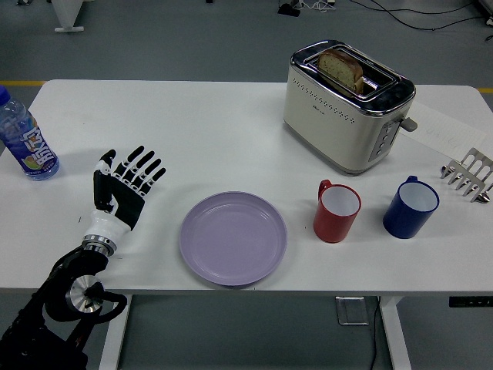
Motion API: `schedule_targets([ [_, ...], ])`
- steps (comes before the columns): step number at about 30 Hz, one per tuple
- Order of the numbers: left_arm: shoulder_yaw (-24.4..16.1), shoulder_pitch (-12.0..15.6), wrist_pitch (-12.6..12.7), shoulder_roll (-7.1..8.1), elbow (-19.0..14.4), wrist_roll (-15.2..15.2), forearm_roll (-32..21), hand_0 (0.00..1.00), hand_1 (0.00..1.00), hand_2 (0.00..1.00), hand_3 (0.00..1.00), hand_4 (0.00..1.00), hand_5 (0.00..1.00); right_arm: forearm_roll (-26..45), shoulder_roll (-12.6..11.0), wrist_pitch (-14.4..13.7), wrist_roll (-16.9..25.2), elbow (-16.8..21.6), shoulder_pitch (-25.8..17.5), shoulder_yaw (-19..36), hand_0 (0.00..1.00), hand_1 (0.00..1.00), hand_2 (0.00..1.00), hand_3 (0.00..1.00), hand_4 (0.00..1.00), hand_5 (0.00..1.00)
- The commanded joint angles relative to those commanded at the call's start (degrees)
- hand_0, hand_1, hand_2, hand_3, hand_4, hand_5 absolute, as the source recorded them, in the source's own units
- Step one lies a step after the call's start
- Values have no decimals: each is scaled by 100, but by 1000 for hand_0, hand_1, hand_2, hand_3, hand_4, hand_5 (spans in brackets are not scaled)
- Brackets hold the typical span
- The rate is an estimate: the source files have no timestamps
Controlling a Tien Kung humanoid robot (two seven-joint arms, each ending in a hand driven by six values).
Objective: Push plate across desktop
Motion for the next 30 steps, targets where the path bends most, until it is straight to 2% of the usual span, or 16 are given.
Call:
schedule_targets([
  [3, -351, 65, 56, 166, -87, 77, 108, 730, 727, 697, 664, 577, 998, 37, 1, -6, 7, -1, -7, -12, 582, 521, 611, 597, 299, 581],
  [6, -697, 93, 98, 261, -151, 168, 231, 732, 730, 699, 667, 575, 998, 55, 4, -8, 8, -1, -17, -18, 582, 521, 611, 597, 299, 581],
  [12, -1394, 156, 151, 506, -278, 533, 471, 735, 732, 704, 671, 577, 998, 69, 7, -11, 3, -3, -24, -21, 582, 521, 611, 597, 298, 581],
  [19, -1862, 348, 186, 767, -336, 863, 611, 743, 741, 711, 681, 577, 998, 104, 11, -15, 3, -2, -17, -36, 582, 521, 612, 597, 296, 579],
  [23, -2129, 446, 190, 861, -366, 894, 589, 746, 743, 714, 680, 575, 998, 115, 15, -16, -1, -1, -22, -40, 582, 521, 612, 596, 295, 578],
  [30, -2351, 505, 206, 1009, -351, 905, 527, 746, 744, 714, 683, 576, 998, 96, 16, -16, -12, -1, -28, -31, 582, 520, 612, 596, 295, 578],
])
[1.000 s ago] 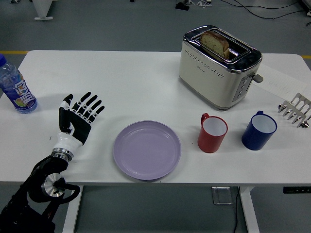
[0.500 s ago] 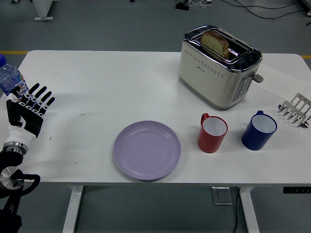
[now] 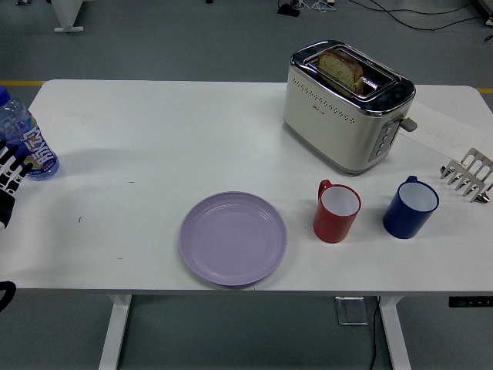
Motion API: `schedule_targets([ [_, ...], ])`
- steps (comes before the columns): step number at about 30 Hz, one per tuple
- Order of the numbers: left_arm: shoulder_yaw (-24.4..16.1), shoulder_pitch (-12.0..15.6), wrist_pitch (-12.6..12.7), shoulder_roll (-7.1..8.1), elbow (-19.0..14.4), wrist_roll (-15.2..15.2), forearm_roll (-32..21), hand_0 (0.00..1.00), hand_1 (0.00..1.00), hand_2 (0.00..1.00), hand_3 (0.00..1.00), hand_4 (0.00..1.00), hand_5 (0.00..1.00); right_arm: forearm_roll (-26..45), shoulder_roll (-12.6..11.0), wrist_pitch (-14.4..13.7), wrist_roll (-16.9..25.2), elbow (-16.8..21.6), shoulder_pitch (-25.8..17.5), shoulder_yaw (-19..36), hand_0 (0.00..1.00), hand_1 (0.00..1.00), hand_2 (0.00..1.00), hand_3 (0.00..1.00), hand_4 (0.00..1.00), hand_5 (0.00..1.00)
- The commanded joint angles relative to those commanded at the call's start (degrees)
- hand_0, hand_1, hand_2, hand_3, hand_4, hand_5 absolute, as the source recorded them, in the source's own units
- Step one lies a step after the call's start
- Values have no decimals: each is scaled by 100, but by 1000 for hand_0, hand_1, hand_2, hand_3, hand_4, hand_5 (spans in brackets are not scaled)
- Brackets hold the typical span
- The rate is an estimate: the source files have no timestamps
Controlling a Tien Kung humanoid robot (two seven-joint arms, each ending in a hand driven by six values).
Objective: Push plate across desktop
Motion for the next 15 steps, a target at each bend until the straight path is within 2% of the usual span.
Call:
schedule_targets([
  [6, -88, 25, 14, 70, 11, -9, -31, 748, 745, 714, 684, 581, 998, 26, 3, -7, 8, 0, 2, -5, 582, 521, 611, 596, 293, 577],
  [15, -95, 50, 33, 73, 37, -14, -67, 749, 747, 717, 686, 582, 998, -30, 9, -25, -24, 6, -28, 36, 582, 521, 611, 596, 292, 578],
])
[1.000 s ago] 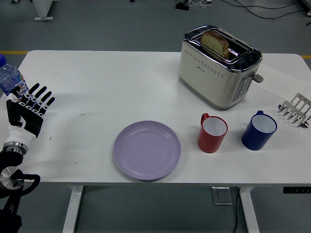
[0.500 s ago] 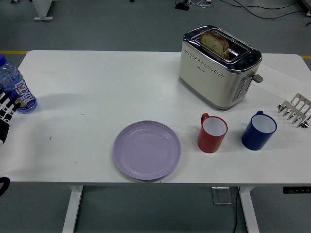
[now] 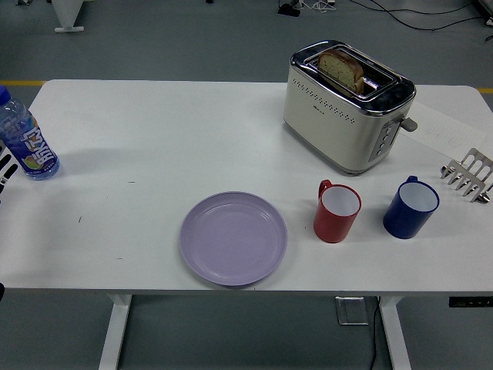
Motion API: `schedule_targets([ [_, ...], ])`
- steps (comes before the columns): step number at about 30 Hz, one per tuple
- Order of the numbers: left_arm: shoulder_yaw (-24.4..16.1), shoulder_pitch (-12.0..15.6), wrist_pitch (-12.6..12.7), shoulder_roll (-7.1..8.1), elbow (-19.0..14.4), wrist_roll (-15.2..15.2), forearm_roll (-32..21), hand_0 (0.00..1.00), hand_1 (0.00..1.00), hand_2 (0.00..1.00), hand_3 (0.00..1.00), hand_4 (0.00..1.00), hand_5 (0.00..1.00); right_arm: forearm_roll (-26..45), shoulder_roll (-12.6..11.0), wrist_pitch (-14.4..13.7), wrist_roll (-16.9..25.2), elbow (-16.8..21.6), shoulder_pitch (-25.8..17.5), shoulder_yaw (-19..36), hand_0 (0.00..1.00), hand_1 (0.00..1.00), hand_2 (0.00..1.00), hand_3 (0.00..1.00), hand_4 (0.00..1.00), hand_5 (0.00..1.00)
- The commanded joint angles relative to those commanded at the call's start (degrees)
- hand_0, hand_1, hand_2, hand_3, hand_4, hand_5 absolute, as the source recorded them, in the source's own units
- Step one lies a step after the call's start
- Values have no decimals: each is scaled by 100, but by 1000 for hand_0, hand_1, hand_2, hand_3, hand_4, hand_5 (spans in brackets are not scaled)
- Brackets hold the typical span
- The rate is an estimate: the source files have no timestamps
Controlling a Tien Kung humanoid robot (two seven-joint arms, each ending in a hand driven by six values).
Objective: Push plate across desktop
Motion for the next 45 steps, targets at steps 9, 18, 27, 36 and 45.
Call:
schedule_targets([
  [9, -24, 48, 59, 8, 23, 13, -33, 749, 747, 718, 688, 583, 998, -57, 10, -17, -38, 8, -30, 37, 582, 521, 611, 596, 289, 578],
  [18, -58, 76, 110, 16, 33, 2, -83, 749, 747, 717, 686, 584, 998, -82, 8, -22, -41, 7, -35, 60, 582, 521, 611, 596, 286, 574],
  [27, -67, 88, 142, 7, 41, 4, -121, 749, 745, 716, 686, 585, 998, -67, 7, -30, -18, -3, -27, 83, 582, 521, 611, 596, 285, 573],
  [36, -109, 6, 131, -5, 8, -7, -124, 749, 745, 714, 685, 585, 998, -119, 14, -44, -49, 2, 37, 140, 582, 521, 611, 596, 285, 573],
  [45, -218, 32, 123, -10, -8, -30, -141, 749, 744, 714, 684, 586, 998, -259, 20, -62, -106, 6, 100, 258, 582, 521, 611, 595, 283, 573],
])
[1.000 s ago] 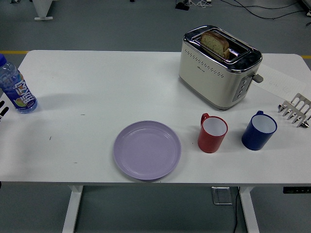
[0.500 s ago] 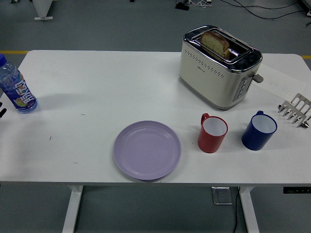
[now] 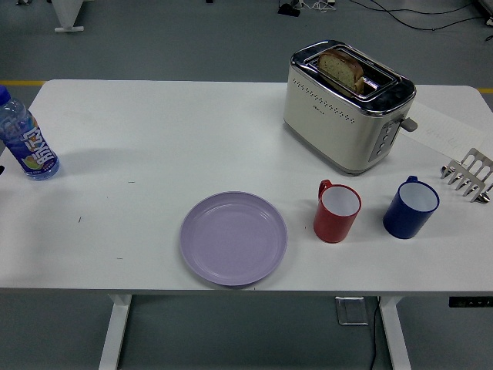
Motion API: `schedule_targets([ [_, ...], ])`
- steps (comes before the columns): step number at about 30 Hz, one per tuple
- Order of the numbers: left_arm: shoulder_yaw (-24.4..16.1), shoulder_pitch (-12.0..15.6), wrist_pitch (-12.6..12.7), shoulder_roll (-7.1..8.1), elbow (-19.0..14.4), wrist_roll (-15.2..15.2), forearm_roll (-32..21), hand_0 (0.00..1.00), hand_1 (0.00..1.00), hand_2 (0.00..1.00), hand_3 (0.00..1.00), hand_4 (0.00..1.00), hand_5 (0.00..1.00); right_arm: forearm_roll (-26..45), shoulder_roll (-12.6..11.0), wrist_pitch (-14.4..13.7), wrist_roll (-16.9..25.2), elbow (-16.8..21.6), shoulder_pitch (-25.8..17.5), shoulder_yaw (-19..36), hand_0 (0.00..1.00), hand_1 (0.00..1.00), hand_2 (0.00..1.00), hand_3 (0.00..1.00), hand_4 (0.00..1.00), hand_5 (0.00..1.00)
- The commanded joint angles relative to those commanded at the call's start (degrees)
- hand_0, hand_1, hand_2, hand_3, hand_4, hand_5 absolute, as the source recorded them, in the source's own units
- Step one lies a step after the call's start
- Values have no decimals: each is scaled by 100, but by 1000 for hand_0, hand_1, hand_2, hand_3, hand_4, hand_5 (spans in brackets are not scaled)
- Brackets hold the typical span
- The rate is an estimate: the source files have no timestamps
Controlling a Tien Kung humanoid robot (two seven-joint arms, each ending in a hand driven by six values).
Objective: Push plate across desktop
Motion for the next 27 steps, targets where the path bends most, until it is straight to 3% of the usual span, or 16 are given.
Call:
schedule_targets([
  [27, -6, -65, -5, 1, -36, -19, -28, 749, 743, 712, 683, 587, 998, -29, -27, 20, 26, -6, 41, 19, 582, 521, 612, 595, 282, 573],
])
